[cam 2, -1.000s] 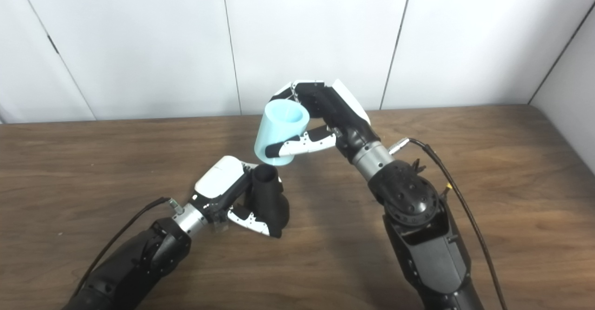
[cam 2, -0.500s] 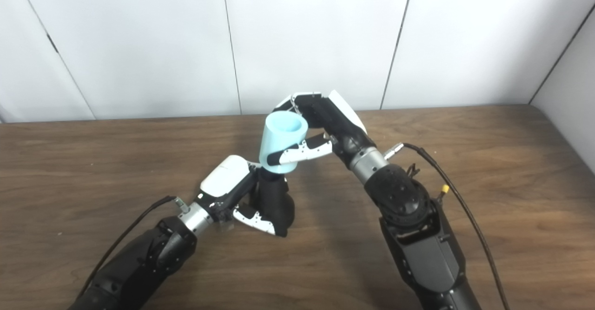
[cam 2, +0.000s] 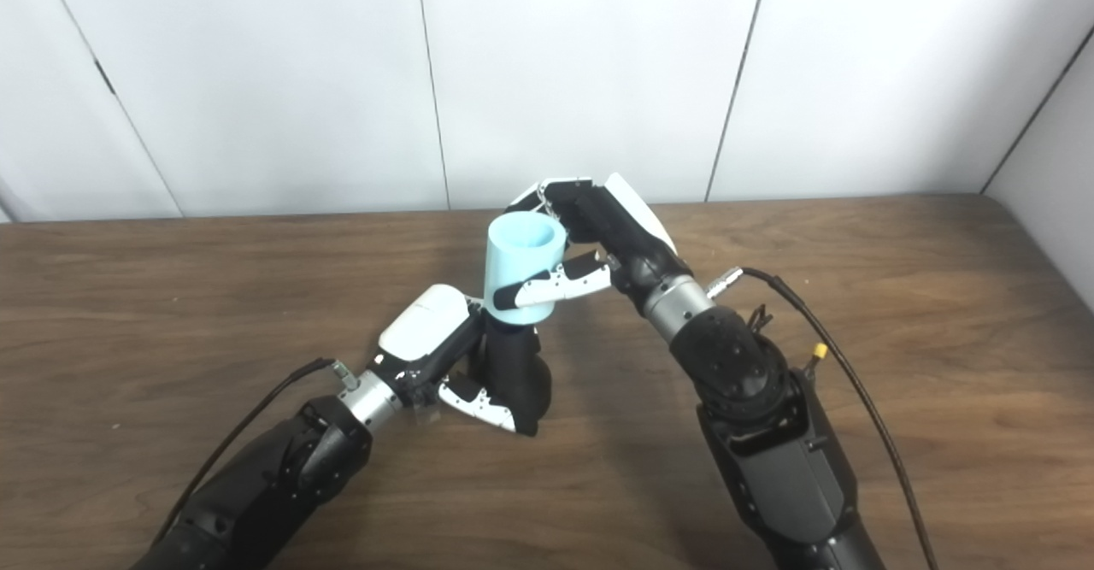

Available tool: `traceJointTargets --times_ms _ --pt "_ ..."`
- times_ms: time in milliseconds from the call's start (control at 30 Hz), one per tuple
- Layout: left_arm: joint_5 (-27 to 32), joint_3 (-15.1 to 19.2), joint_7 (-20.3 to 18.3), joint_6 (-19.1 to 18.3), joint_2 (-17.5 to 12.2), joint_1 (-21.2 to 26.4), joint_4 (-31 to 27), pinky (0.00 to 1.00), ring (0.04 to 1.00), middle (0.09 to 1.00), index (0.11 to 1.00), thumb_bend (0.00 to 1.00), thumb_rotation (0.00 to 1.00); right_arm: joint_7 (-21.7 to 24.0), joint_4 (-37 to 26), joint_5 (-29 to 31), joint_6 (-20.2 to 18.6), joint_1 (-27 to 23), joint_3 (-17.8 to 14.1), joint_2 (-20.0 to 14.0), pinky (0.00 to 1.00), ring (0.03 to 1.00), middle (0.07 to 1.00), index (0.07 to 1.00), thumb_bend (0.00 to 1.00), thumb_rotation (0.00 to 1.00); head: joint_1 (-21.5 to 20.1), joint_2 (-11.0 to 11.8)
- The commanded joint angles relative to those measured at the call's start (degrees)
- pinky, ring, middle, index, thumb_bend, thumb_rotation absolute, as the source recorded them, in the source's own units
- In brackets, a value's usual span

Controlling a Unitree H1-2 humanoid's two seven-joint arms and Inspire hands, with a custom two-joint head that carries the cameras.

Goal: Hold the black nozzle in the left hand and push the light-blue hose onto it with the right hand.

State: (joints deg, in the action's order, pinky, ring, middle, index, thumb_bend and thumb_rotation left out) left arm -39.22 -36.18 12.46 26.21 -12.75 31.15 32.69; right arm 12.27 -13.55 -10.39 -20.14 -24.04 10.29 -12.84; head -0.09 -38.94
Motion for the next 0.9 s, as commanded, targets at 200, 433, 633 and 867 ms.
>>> traceJointTargets --times_ms 200,433,633,867 --pt "-2.40 -3.76 -4.32 -2.46 2.04 -10.00 4.54 0.30 0.358 0.456 0.546 0.49 0.00 3.16 -4.21 0.87 1.78 -1.48 1.94 -0.76 0.31 0.422 0.472 0.510 0.52 0.00 0.32 -0.74" --pt "-2.27 -3.49 -4.27 -2.17 1.90 -9.90 4.66 0.31 0.362 0.461 0.544 0.50 0.00 4.12 -7.44 -0.33 3.41 -1.05 2.92 -1.00 0.30 0.414 0.478 0.512 0.52 0.00 0.05 -0.98" --pt "-2.50 -3.46 -4.70 -2.76 1.97 -9.70 4.51 0.33 0.368 0.468 0.540 0.50 0.00 4.77 -8.45 0.08 3.11 -1.63 2.49 -0.53 0.31 0.423 0.480 0.507 0.52 0.00 0.20 -1.33" --pt "-2.43 -3.24 -4.60 -3.03 2.20 -9.83 4.28 0.32 0.368 0.471 0.538 0.50 0.00 5.24 -8.30 0.20 3.15 -1.62 2.22 -0.53 0.31 0.423 0.480 0.507 0.52 0.00 0.47 -1.64"
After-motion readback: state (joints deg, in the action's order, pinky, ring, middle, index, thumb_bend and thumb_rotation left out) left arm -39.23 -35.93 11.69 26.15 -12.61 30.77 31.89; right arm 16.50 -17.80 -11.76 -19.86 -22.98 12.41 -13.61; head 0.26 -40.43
